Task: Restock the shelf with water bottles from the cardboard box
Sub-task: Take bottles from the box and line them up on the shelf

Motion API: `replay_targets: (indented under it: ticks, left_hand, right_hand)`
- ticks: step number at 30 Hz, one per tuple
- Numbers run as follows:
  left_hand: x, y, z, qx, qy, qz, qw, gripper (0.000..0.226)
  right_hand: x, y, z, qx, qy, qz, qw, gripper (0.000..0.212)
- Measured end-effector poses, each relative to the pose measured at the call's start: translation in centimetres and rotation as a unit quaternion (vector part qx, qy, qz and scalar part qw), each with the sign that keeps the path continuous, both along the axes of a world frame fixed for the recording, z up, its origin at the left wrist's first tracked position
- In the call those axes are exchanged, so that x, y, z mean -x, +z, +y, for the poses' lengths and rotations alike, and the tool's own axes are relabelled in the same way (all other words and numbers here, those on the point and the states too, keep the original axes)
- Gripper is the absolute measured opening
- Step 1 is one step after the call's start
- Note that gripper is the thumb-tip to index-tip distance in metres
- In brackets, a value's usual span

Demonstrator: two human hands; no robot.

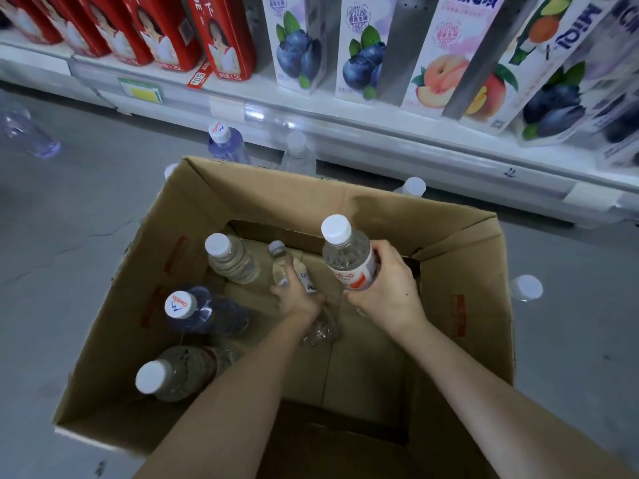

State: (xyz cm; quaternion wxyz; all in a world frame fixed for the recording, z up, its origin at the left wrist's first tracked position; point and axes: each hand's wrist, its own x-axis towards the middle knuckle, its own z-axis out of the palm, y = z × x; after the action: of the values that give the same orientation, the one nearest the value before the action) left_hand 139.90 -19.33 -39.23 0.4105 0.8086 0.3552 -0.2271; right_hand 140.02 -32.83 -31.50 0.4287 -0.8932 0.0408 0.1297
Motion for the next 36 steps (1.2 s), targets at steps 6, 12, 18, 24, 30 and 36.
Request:
replay_targets:
  ticks: [6,12,18,24,30,36]
  left_hand:
    - [3.8,4.3,1.1,0.044,-0.080,-0.032,0.995,0.097]
    - [5.6,7.5,2.0,0.113,-0.081,-0.076,0.987,0.106]
    - [5.5,20.9,2.4,0.104,-0.083,-0.132,0.982,0.099]
    - [6.0,35.5,5.2,0.097,-0.085,-0.180,0.975,0.102]
    - [6.1,53.6,6.6,0.135,-0.066,-0.250,0.957,0.098]
    - [5.9,71.4,6.5,0.203,0.001,-0.301,0.932,0.103]
  right_hand:
    - [0.8,3.4,-0.5,-0.025,0.008,-0.016,1.000,0.069]
    - [2.0,7.5,-0.1,-0.059,-0.013,-0.026,0.998,0.064]
    - [3.6,15.2,-0.5,-0.060,-0.039,-0.035,0.997,0.064]
    - [5.3,29.6,-1.1,-0.078,-0.061,-0.032,0.995,0.062]
    - [5.8,46.4,-1.6,-0.120,-0.072,-0.036,0.990,0.059]
    - [5.2,63.1,-2.4,-0.156,-0.059,-0.045,0.985,0.060]
